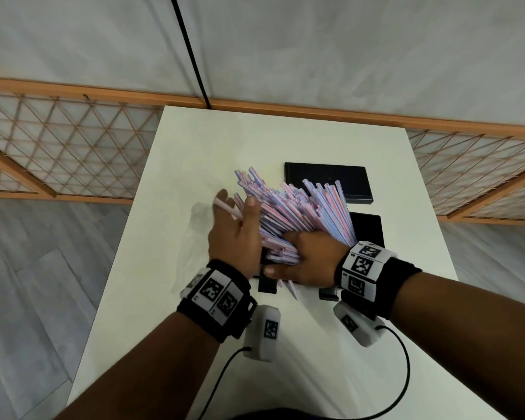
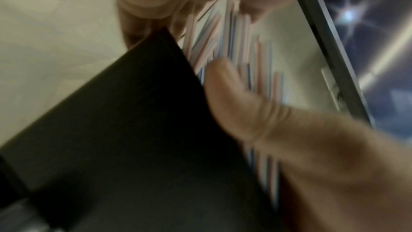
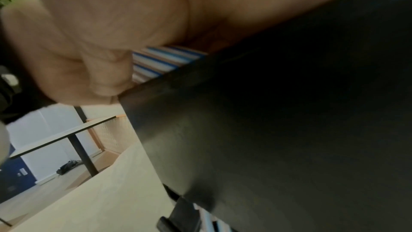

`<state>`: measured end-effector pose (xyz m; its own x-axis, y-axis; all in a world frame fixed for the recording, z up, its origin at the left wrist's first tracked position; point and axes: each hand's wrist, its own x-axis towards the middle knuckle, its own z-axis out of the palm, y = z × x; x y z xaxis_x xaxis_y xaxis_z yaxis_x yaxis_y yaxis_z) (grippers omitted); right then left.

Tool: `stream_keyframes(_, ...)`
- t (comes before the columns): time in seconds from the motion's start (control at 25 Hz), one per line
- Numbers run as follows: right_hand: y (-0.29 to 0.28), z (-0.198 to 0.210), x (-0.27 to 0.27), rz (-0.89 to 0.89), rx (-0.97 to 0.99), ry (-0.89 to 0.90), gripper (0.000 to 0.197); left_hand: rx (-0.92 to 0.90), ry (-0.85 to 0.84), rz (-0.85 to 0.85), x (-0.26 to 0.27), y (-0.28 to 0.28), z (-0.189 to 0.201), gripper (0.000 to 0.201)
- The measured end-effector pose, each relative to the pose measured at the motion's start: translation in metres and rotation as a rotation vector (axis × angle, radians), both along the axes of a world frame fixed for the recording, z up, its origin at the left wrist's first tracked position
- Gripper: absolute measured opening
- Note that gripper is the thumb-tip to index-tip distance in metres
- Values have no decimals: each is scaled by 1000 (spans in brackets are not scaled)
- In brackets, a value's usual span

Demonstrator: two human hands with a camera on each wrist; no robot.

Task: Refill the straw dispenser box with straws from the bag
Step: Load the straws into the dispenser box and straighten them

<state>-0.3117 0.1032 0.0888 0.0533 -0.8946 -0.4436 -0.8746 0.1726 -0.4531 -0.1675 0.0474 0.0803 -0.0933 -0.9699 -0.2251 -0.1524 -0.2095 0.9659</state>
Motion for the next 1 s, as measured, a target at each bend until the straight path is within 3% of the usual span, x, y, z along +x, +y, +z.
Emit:
stream_keyframes(0.08, 2, -3, -4, -17, 19, 64, 58, -19, 150, 166, 7, -8, 3, 58)
stream_keyframes(0.16, 3, -5, -8, -25, 11, 106, 65, -33, 224, 219, 13, -20, 7, 47)
stream_keyframes(0.24, 4, -4, -7, -23, 7, 98, 61, -40, 211, 180, 13, -26, 11, 41)
stream_keyframes(0.36, 7, -3, -4, -27, 6, 42, 49, 23, 82, 58, 6, -19, 12, 57)
stream_keyframes(0.52, 9, -5, -6, -53, -38, 131, 57, 83, 68, 52, 8, -18, 10, 84)
stream_keyframes(0.64, 9, -1, -2, -8, -74, 119, 54, 73, -38, -53, 1, -13, 10, 71)
stream_keyframes(0.72, 10, 0, 3, 29, -98, 79, 52, 54, -150, -155, -5, -3, 8, 78)
stream_keyframes(0.8, 12, -3, 0, 32, -83, 99, 53, 8, -131, -123, -6, 0, 8, 87)
stream_keyframes(0.88, 12, -3, -6, 19, 17, 133, 57, 49, -60, -52, -4, -2, 6, 82)
stream_keyframes(1.0, 8, -4, -3, 42, 66, 128, 51, 164, -7, -120, -7, 2, 9, 80)
